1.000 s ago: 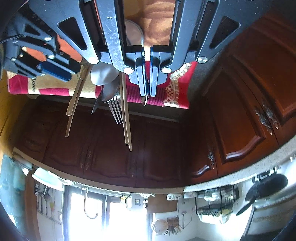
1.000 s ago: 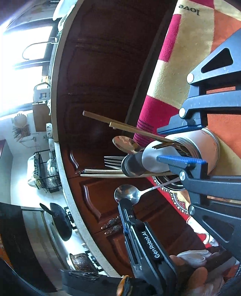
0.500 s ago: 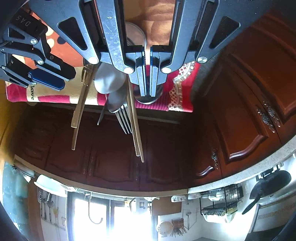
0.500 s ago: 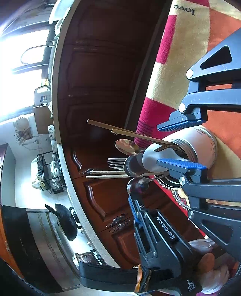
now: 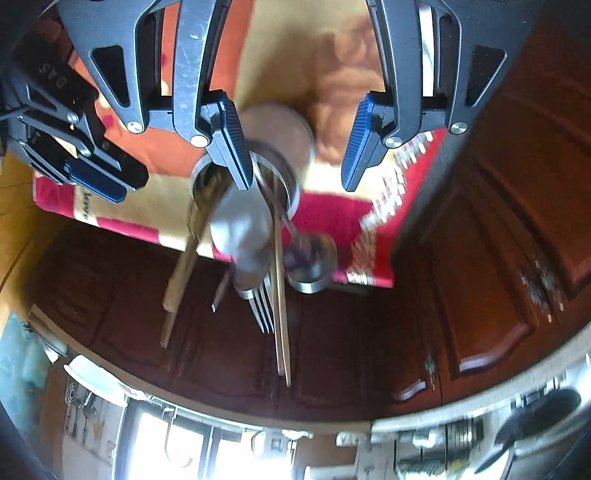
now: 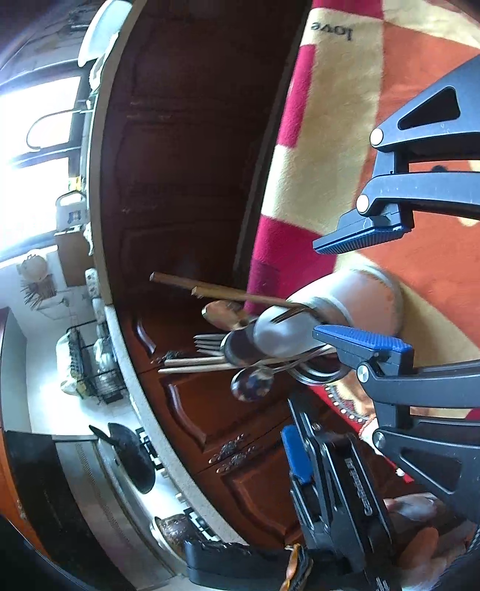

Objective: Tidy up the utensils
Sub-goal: 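Withdraw both open grippers back from the filled jar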

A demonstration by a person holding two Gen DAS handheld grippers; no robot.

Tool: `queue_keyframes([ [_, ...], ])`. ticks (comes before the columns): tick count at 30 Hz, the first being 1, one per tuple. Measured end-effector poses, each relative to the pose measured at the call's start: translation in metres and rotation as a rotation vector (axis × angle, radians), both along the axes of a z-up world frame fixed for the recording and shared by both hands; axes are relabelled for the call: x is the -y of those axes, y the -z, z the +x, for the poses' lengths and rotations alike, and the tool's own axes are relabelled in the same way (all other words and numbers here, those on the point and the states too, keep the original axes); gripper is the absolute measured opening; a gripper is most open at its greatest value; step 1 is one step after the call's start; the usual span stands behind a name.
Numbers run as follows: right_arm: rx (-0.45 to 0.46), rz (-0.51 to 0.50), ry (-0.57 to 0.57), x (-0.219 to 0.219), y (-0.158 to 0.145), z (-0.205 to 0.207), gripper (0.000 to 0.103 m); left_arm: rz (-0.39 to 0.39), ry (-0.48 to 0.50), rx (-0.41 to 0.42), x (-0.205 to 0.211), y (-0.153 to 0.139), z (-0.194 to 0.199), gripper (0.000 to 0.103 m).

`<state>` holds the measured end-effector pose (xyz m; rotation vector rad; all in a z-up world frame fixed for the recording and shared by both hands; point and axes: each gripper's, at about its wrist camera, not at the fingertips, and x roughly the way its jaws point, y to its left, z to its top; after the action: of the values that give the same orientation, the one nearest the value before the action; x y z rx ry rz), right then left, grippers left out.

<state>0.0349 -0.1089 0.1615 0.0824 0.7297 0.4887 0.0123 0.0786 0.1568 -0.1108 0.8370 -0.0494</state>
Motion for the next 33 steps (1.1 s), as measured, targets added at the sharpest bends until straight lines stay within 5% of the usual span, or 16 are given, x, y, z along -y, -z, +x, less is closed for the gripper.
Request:
queue_keyframes([
  [8, -0.072, -0.038, 0.048, 0.027, 0.016, -0.03, 0.04, -0.047, 0.012, -0.096, 0.019, 0.022, -0.035, 0.05],
  [33, -0.253, -0.066, 0.156, 0.078, 0.061, -0.076, 0.042, 0.005, 0.102, -0.237, 0.087, 0.083, -0.077, 0.05],
])
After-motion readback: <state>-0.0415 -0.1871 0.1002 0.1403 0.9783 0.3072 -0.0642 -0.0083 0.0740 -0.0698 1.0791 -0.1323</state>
